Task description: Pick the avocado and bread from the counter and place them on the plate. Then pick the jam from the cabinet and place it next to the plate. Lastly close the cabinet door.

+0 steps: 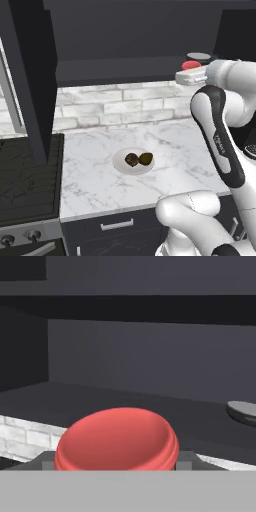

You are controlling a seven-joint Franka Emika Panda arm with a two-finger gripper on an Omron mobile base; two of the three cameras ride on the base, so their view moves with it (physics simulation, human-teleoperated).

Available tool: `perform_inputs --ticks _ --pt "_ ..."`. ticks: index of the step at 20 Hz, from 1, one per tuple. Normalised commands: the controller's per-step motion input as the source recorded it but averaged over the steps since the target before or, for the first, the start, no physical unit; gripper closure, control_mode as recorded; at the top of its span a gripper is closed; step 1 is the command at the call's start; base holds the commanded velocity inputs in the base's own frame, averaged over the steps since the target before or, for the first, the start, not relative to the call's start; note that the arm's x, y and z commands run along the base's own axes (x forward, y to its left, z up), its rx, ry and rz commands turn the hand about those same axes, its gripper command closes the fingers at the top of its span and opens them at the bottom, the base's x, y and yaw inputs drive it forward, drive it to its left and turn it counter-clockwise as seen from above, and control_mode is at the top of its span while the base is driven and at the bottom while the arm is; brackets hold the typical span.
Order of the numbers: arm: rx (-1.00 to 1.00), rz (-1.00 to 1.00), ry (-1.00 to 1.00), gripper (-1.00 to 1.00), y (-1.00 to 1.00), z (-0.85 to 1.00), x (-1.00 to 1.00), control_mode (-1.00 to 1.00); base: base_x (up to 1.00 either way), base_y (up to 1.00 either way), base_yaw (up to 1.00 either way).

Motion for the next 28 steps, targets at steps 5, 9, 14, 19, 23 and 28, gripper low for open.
perform_inputs --ticks 5,9,14,19,23,28 --pt "-0.05 0.07 -0.01 1.00 -0.04 -0.34 -0.23 -1.00 0.00 0.00 0.00" --pt "-0.11 0.07 0.04 1.00 0.00 -0.50 -0.07 -1.00 0.00 0.00 0.00" --pt "-0.13 0.03 0.08 1.00 0.00 -0.53 0.05 -1.00 0.00 0.00 0.00" --pt "-0.12 0.00 0.12 1.00 0.00 -0.47 0.33 -1.00 0.00 0.00 0.00" --pt "-0.03 0.00 0.11 1.00 0.02 -0.42 0.49 -1.00 0.00 0.00 0.00" --pt "-0.03 0.00 0.03 1.00 0.00 -0.39 0.48 -1.00 0.00 0.00 0.00"
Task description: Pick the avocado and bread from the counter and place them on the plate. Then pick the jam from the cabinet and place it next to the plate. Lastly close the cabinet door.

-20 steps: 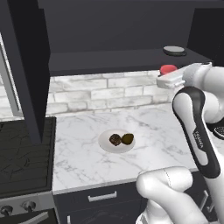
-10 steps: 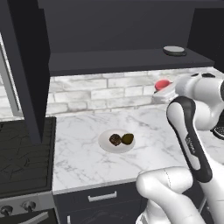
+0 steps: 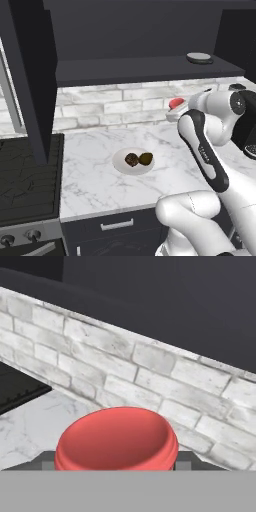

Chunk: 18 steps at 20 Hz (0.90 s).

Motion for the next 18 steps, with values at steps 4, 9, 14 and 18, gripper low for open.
perform_inputs --ticks 4,9,14,18 --pt "-0.01 0.00 0.03 1.00 0.00 -0.37 0.51 -1.00 0.00 0.00 0.00" --pt "-0.01 0.00 0.03 1.00 -0.03 -0.41 0.41 -1.00 0.00 0.00 0.00" --pt "0.00 0.00 0.02 1.00 -0.27 -0.52 0.12 -1.00 0.00 0.00 0.00" --pt "0.00 0.00 0.03 1.00 -0.41 -0.65 0.00 -1.00 0.00 0.00 0.00"
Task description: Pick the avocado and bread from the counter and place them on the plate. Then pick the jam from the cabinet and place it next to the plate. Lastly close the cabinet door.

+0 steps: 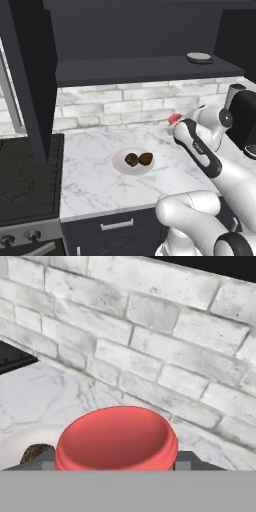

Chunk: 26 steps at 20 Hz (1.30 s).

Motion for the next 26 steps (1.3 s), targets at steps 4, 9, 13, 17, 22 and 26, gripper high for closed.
perform_inputs --ticks 4,9,13,17,22,26 --pt "0.00 0.00 0.04 1.00 -0.35 -0.66 0.00 -1.00 0.00 0.00 0.00" --pt "0.01 0.00 0.05 1.00 -0.06 -0.50 0.00 -1.00 0.00 0.00 0.00" --pt "0.03 0.00 0.10 1.00 0.01 -0.39 0.14 -1.00 0.00 0.00 0.00" --pt "0.06 0.01 0.11 1.00 0.00 -0.35 0.12 -1.00 0.00 0.00 0.00" --pt "0.15 0.01 0.06 1.00 -0.05 -0.31 0.00 -1.00 0.00 0.00 0.00" --pt "0.19 0.00 0.03 1.00 -0.01 -0.34 0.00 -1.00 0.00 0.00 0.00"
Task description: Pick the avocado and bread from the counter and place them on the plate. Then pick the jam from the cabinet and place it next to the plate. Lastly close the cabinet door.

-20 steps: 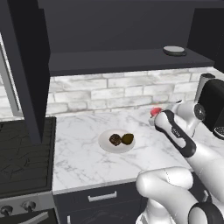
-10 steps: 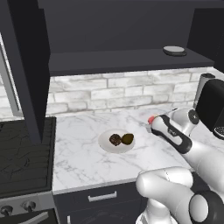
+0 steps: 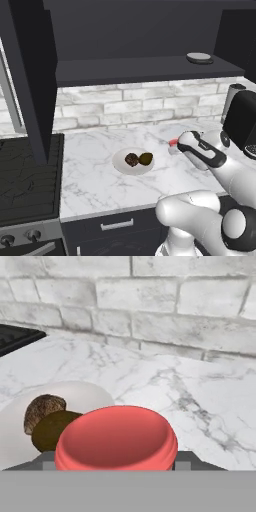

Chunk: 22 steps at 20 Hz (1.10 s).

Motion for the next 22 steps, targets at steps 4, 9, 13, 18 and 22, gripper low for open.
perform_inputs --ticks 4,9,13,18,22 --pt "0.11 0.00 0.01 1.00 0.00 -0.23 0.00 -1.00 0.00 0.00 0.00" --pt "0.02 0.00 0.01 1.00 0.01 -0.10 0.01 -1.00 0.00 0.00 0.00" --pt "0.01 0.00 0.00 1.00 0.08 -0.20 0.15 -1.00 0.00 0.00 0.00" --pt "0.01 0.00 0.00 1.00 0.07 -0.24 0.33 -1.00 0.00 0.00 0.00" --pt "0.01 0.00 0.00 1.00 0.07 -0.24 0.36 -1.00 0.00 0.00 0.00"
